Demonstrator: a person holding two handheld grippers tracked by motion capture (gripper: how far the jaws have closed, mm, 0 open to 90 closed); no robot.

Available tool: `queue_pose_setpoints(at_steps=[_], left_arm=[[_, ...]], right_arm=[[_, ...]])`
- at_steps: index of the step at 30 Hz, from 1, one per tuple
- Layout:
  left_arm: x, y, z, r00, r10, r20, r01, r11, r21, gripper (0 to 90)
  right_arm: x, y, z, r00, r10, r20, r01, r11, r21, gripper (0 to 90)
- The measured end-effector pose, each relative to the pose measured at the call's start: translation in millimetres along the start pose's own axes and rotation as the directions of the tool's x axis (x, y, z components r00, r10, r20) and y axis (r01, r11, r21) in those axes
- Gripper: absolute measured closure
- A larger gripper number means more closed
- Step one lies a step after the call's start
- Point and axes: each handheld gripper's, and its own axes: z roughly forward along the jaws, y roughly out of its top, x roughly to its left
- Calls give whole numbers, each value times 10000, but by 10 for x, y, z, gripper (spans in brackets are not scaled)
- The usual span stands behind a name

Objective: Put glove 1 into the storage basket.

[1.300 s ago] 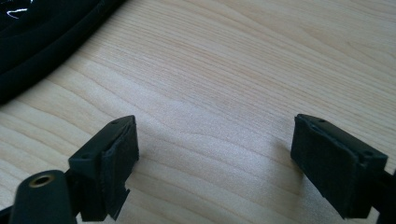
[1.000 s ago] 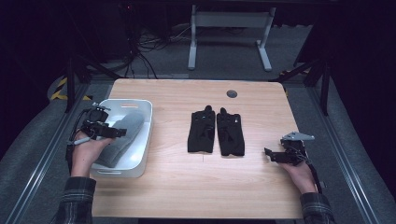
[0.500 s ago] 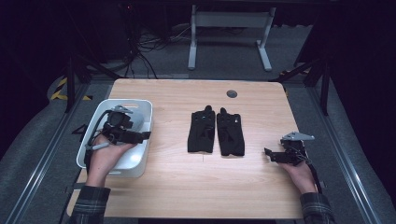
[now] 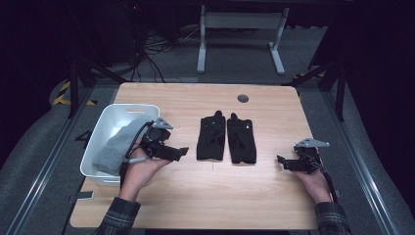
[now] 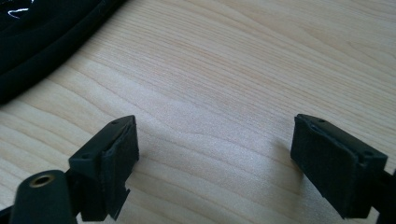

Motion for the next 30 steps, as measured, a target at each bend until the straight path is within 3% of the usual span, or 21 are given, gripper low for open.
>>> queue_pose_setpoints(at_steps=[14,23,27,30], left_arm=[[-293,-197,446,9977,591,330,-603,9976,350,135],[-290,-427,708,9956,940,0,-937,9922,826,135],[-272,-527,769,9969,781,81,-785,9914,1051,129],[-275,-593,809,9938,1114,14,-1108,9877,1102,116]], right_arm=[[6,-1,-3,10000,-27,-10,27,10000,14,155],[62,-2,-4,10000,-92,-10,92,10000,-19,155],[74,7,-9,9998,-176,-71,177,9998,38,181],[113,35,-29,9988,-471,-90,473,9987,211,225]])
